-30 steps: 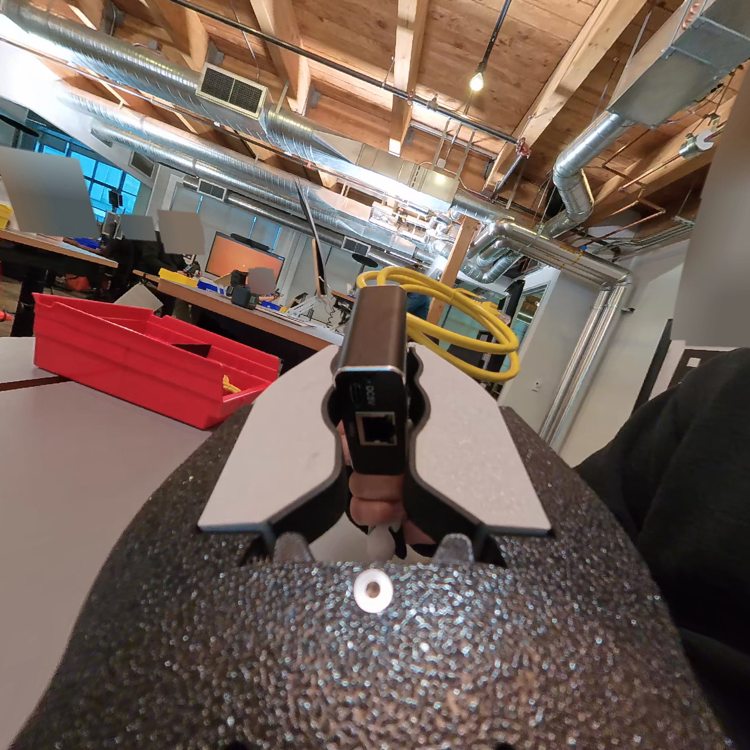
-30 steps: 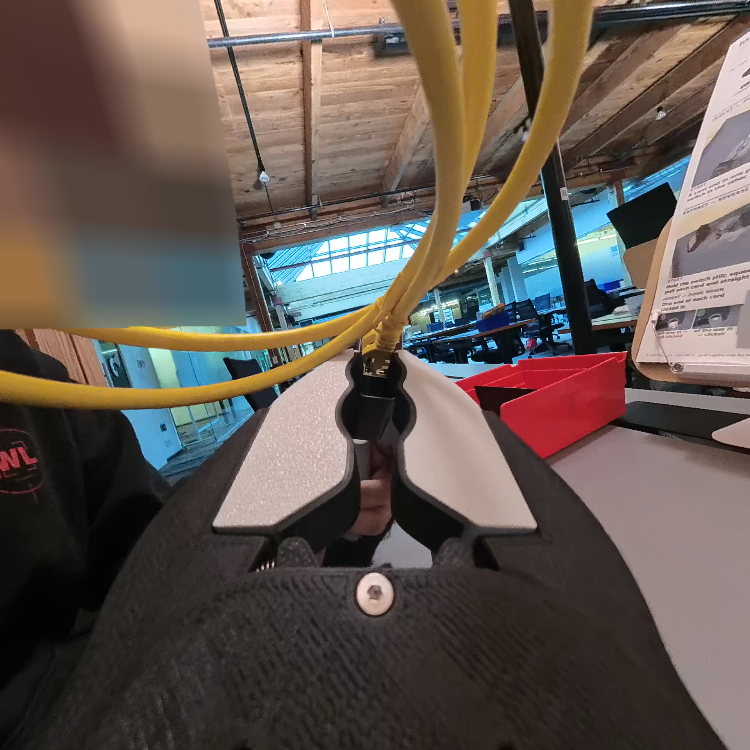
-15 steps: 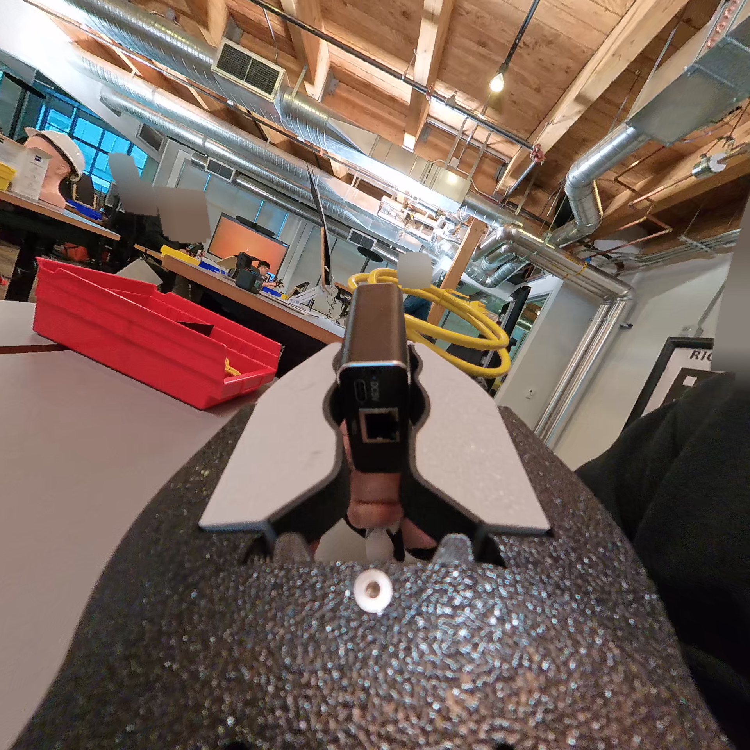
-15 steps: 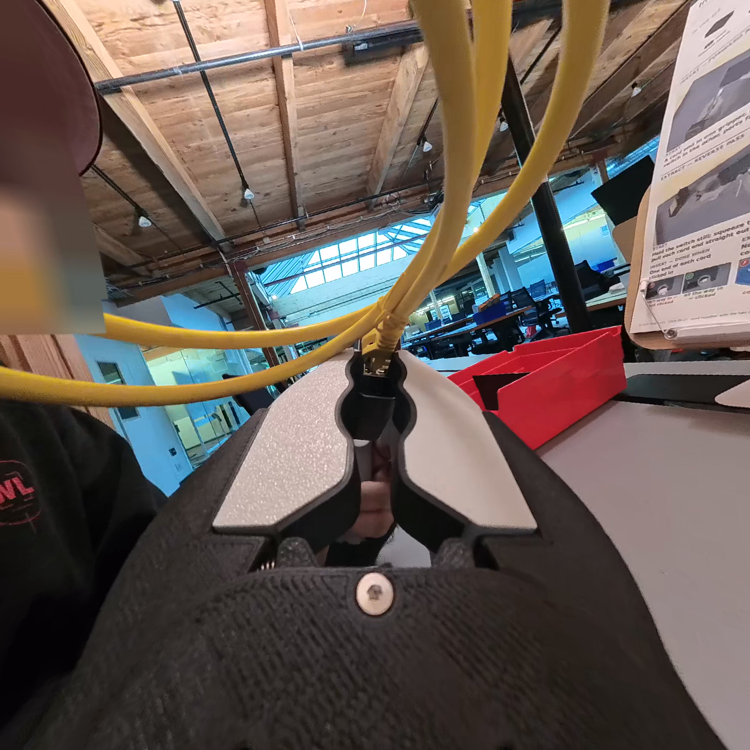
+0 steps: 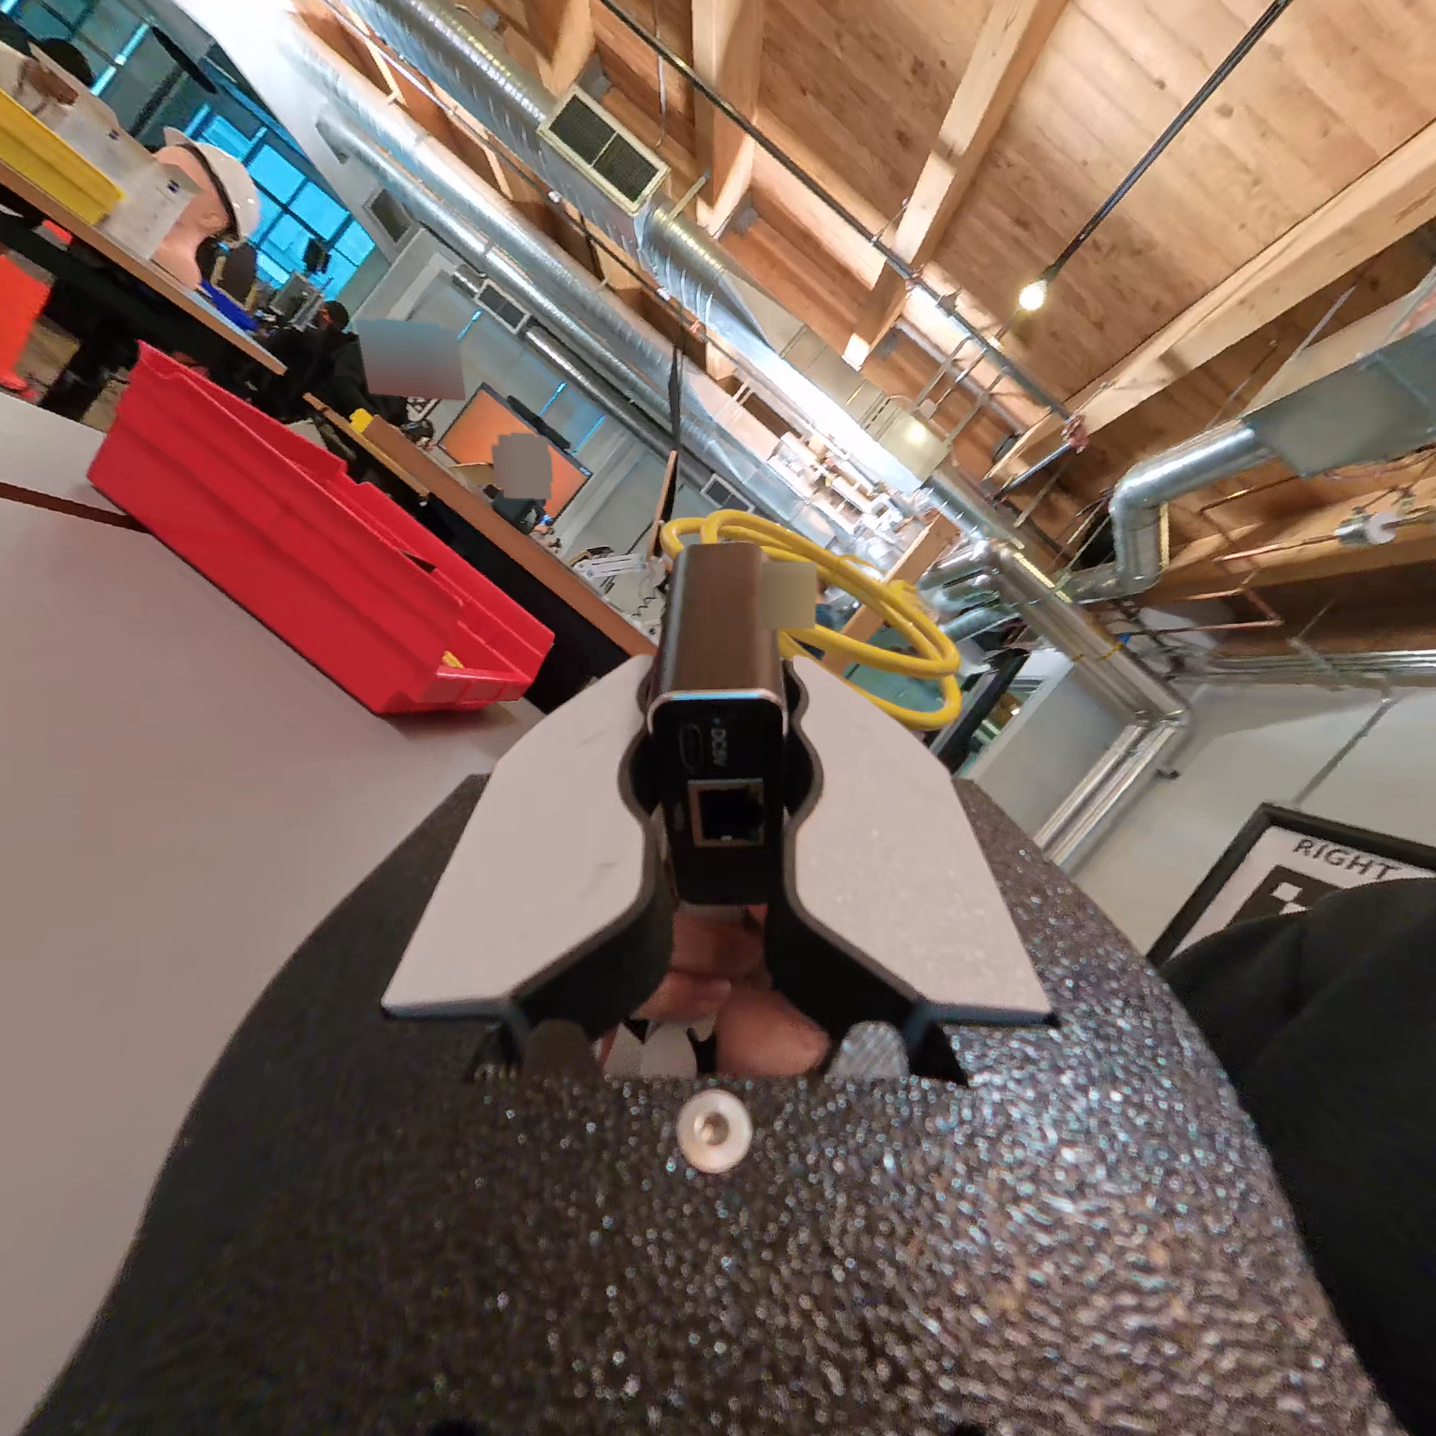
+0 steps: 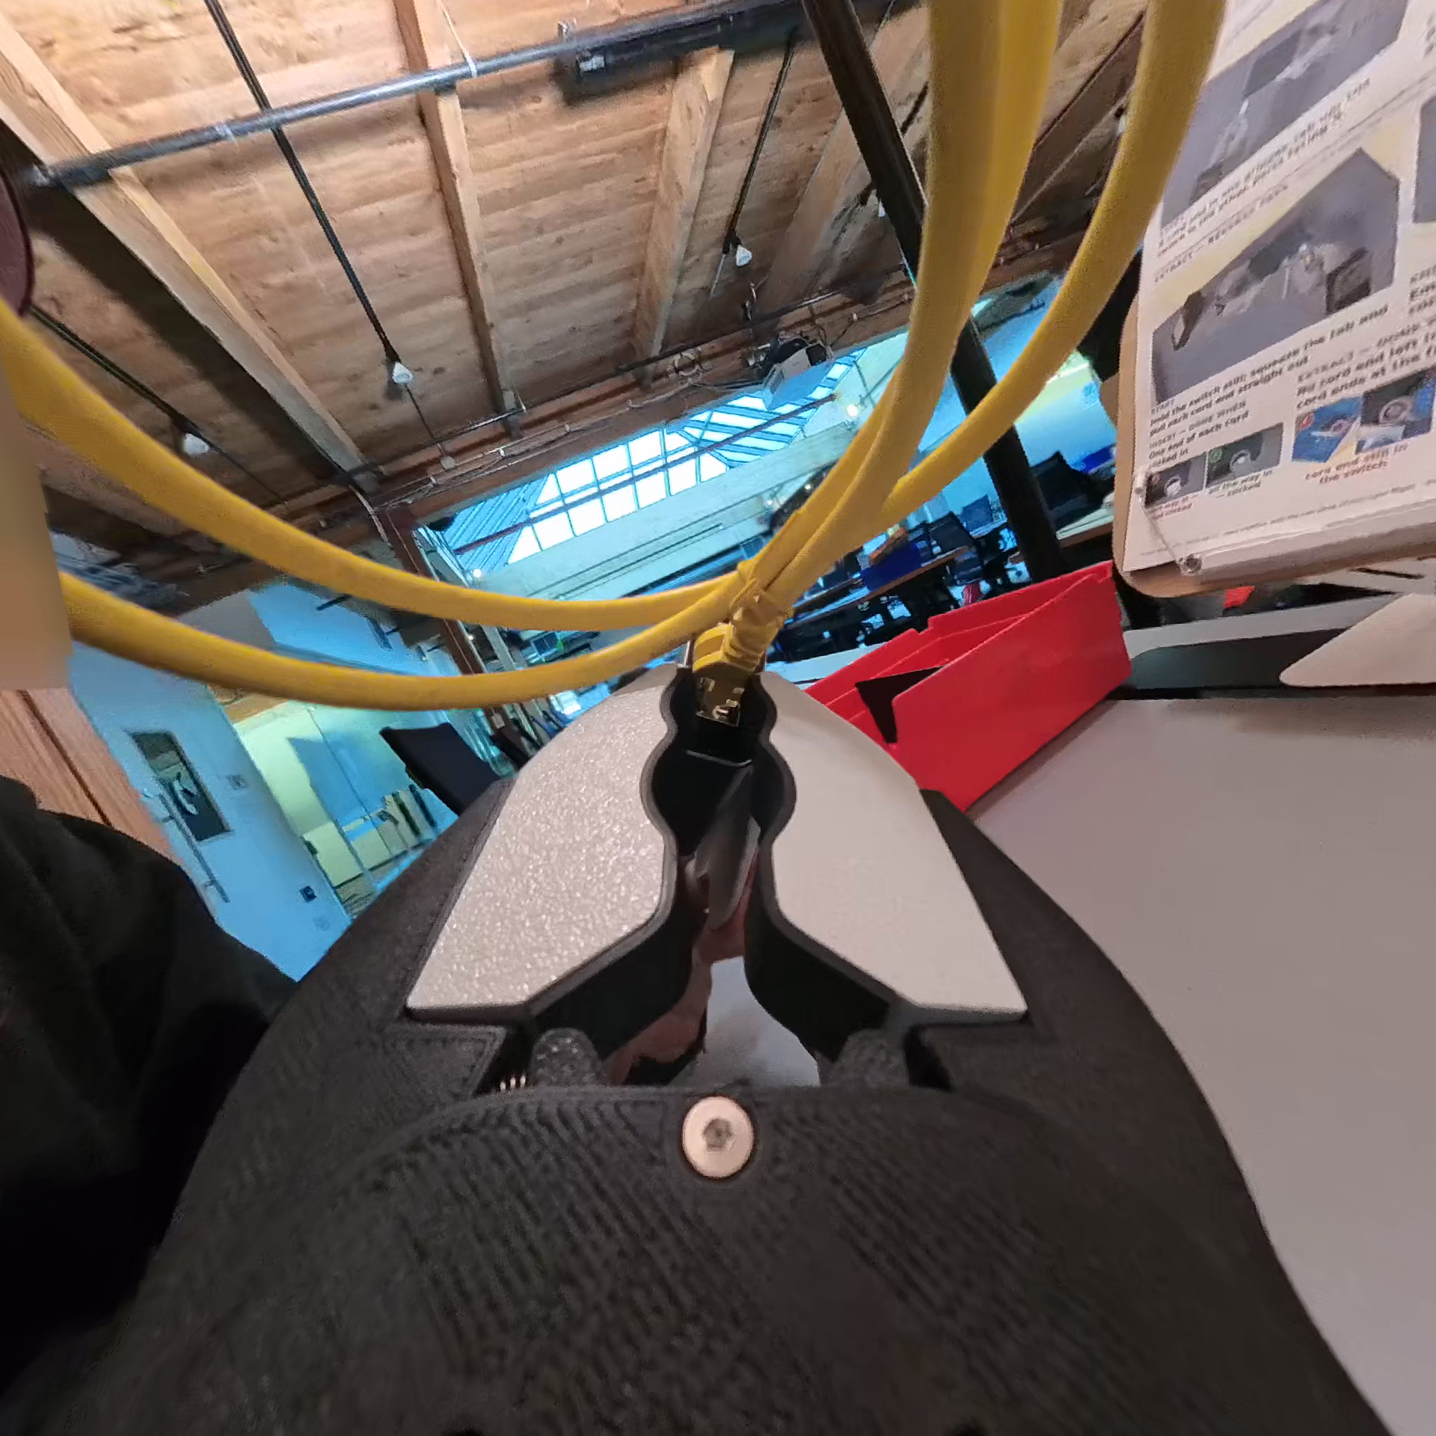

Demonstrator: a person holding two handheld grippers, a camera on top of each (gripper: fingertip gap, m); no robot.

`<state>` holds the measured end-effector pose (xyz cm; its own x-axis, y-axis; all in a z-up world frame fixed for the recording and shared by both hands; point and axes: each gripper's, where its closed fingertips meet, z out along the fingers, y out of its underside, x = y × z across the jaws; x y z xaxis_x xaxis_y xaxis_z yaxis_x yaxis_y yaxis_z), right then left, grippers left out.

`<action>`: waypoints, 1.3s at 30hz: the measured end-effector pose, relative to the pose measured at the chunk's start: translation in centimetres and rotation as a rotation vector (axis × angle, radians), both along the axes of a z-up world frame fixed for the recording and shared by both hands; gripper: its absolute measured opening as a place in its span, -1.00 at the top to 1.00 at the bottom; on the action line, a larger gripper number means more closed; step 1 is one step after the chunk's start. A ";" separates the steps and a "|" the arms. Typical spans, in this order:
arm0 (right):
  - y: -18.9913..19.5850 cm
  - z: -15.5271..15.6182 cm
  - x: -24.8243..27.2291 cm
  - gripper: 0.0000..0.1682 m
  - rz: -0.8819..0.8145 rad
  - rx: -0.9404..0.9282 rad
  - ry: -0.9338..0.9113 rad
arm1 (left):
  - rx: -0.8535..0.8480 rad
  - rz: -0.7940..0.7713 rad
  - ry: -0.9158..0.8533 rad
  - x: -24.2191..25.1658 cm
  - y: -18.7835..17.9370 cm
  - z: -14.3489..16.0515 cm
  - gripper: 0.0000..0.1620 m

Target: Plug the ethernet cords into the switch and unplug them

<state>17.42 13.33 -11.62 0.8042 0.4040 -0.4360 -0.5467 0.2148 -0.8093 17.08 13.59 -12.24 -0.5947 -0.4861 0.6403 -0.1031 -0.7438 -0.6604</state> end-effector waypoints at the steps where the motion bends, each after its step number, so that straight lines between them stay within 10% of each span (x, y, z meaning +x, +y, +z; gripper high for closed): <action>1: 0.1 -0.1 0.0 0.84 0.004 -0.003 0.004 | 0.024 0.014 0.001 0.0 0.1 0.0 0.68; 7: 0.3 -0.2 0.1 0.84 0.106 0.042 0.223 | 0.287 0.116 -0.020 0.0 0.4 0.0 0.67; 22: 0.6 -1.5 0.8 0.84 0.036 -0.039 0.121 | -0.035 0.009 0.056 0.8 0.5 -1.6 0.68; 29: 0.7 -1.3 0.7 0.85 0.097 0.001 0.230 | 0.201 0.103 0.024 0.6 0.5 -1.3 0.68; 35: 0.8 -2.0 1.1 0.85 0.065 -0.041 0.193 | -0.043 0.014 0.078 1.2 0.3 -2.2 0.68; 39: 0.8 -2.0 1.1 0.85 0.076 -0.042 0.193 | 0.102 0.070 0.061 1.3 0.3 -2.2 0.67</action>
<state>18.53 14.14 -13.62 0.6722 0.4382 -0.5968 -0.7057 0.1354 -0.6955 18.35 13.88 -14.40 -0.5186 -0.5895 0.6193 -0.0953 -0.6800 -0.7270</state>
